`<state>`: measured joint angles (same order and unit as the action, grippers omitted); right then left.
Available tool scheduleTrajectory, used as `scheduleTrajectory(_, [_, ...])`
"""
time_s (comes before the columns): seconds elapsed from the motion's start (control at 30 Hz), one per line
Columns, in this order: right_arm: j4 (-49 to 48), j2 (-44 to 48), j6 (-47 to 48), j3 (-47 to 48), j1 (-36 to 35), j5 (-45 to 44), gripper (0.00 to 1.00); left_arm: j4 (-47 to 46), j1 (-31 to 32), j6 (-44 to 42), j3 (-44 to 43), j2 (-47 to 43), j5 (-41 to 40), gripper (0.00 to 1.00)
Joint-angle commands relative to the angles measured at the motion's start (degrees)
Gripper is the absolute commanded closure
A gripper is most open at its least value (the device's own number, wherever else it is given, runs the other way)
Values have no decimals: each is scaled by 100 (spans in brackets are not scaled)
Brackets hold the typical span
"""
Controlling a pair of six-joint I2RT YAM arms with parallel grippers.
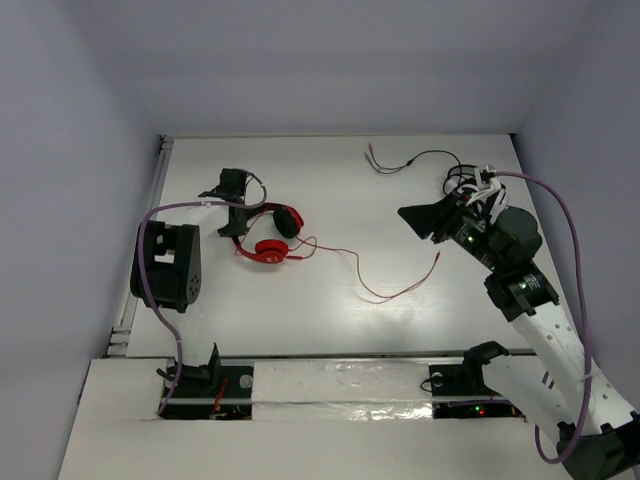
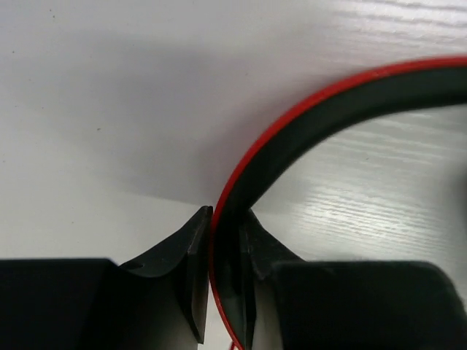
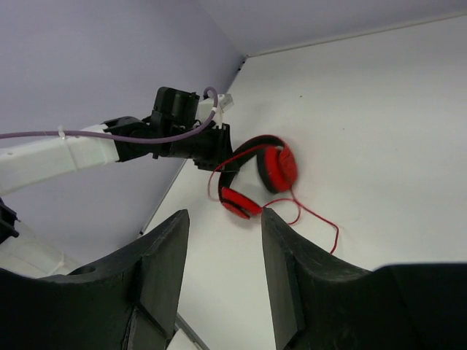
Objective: Wrap the headphones
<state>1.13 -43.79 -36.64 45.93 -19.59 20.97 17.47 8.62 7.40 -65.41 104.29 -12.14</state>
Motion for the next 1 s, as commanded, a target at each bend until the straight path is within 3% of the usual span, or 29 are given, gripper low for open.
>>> scheduleTrajectory(0.0, [-130,72,114,47,-27,82,50,116,-1,209,1,-40,-87,95])
scheduleTrajectory(0.13, [-130,72,131,21,-27,100,51,239,-1,411,116,-128,-131,99])
scheduleTrajectory(0.27, [-130,29,131,30,-27,118,51,221,-1,420,151,-163,-60,78])
scheduleTrajectory(0.37, [-130,28,131,30,-27,100,51,213,-1,420,81,-93,-25,57])
scheduleTrajectory(0.57, [-156,-7,149,47,-27,83,51,221,-1,403,-130,188,115,44])
scheduleTrajectory(0.73, [-130,-24,157,74,-27,30,52,169,-1,394,-130,416,352,50])
scheduleTrajectory(0.83, [-148,-15,149,65,-27,12,52,142,-1,385,-174,618,607,69])
scheduleTrajectory(0.87, [-130,-15,149,82,-27,12,52,168,-1,359,-183,671,608,81])
scheduleTrajectory(0.93, [-130,28,140,91,-27,-14,54,195,-1,368,-218,803,625,92])
scheduleTrajectory(0.97, [-130,55,149,83,-27,-32,55,178,-1,376,-227,786,608,92])
